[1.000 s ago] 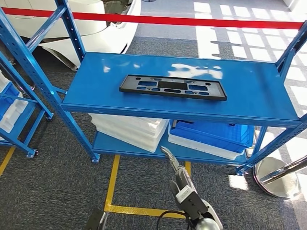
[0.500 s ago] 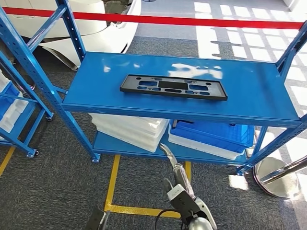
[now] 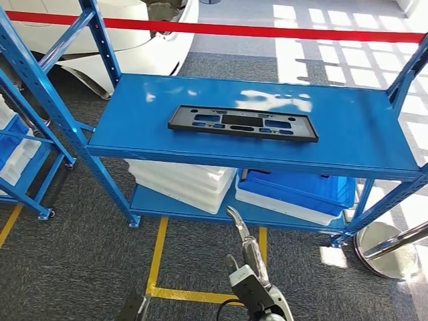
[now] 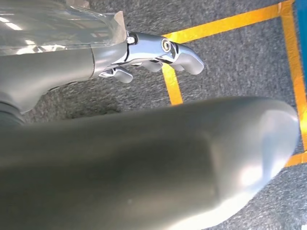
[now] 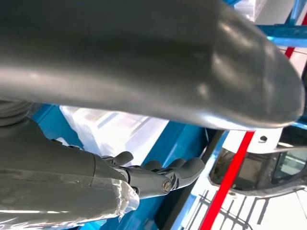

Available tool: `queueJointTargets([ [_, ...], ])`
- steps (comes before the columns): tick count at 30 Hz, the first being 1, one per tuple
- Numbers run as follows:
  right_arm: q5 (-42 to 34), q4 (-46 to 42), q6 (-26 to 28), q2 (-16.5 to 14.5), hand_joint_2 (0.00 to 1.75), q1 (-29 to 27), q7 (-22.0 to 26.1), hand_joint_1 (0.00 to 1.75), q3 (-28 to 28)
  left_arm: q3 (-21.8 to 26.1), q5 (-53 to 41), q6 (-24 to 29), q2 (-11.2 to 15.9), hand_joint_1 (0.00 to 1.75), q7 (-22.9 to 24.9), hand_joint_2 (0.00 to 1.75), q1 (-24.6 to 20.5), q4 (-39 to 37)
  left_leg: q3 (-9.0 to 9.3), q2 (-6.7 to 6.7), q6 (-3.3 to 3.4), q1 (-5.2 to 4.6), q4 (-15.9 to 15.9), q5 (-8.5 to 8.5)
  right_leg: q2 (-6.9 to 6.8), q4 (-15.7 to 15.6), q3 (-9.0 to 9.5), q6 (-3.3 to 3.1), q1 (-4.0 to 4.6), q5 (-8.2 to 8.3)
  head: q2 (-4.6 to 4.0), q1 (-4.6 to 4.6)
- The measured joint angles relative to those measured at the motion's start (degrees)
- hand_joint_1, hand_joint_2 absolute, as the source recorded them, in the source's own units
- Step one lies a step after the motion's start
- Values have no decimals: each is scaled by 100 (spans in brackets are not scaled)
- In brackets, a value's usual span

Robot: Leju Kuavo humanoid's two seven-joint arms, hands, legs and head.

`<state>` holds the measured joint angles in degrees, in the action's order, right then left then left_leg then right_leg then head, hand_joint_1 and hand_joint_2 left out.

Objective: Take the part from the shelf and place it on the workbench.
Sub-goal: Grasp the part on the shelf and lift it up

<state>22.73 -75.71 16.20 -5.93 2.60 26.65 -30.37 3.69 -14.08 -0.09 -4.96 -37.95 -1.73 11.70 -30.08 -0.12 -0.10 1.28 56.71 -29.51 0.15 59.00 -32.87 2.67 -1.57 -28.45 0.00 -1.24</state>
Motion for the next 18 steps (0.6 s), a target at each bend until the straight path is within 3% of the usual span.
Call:
queueJointTargets([
  [3, 10, 4, 11, -22, 0, -43, 3, 0, 24, 2, -21, 4, 2, 0, -5, 0, 5, -3, -21, 5, -113, 6, -7, -21, 11, -123, 18, -139, 36, -36, 0, -16],
  [5, 17, 2, 13, -49, 0, -60, 5, 0, 43, 2, -31, 4, 2, 0, -8, 0, 2, -3, -75, 7, -165, 27, 133, -130, 8, -145, 42, -223, 31, -41, 0, -25],
  [6, 20, 2, 13, -64, 0, -62, 5, 0, 50, 2, -32, 4, 2, 0, -9, 0, -2, -3, -188, 6, -176, 31, 372, -258, 2, -158, 60, -263, 28, -45, 0, -31],
  [8, 24, 4, 13, -86, 0, -72, 6, 0, 61, 2, -33, 5, 2, 0, -10, 0, 7, -3, -589, 5, -182, 28, 1159, -574, -6, -158, 86, -319, 51, -71, 0, -39],
  [10, 24, 13, 13, -91, 0, -92, 6, 0, 66, 3, -33, 5, 3, 0, -9, 0, 27, -3, -921, 4, -184, 28, 1710, -662, 4, -156, 124, -345, 74, -103, 0, -40],
  [11, 25, 17, 13, -91, 0, -100, 6, 0, 70, 3, -33, 5, 3, 0, -8, 0, 33, -3, -947, 4, -177, 27, 1676, -536, 14, -154, 156, -348, 80, -126, 0, -40],
  [14, 32, 17, 13, -100, 0, -112, 9, 0, 86, 4, -32, 5, 6, 0, -4, 0, 27, -7, -611, 3, -130, 18, 725, 114, 48, -138, 275, -294, 93, -230, 0, -39],
  [16, 45, 10, 13, -108, 0, -119, 19, 0, 97, 4, -32, 5, 8, 0, 2, 0, 18, -14, -451, -2, -89, -2, 331, 199, 58, -116, 282, -227, 109, -275, 0, -35],
  [18, 62, -4, 19, -110, 0, -129, 38, 0, 105, 8, -31, 5, 9, 0, 6, 0, 23, -19, -425, -12, -42, -18, 261, 129, 57, -120, 268, -166, 106, -285, 0, -35],
])
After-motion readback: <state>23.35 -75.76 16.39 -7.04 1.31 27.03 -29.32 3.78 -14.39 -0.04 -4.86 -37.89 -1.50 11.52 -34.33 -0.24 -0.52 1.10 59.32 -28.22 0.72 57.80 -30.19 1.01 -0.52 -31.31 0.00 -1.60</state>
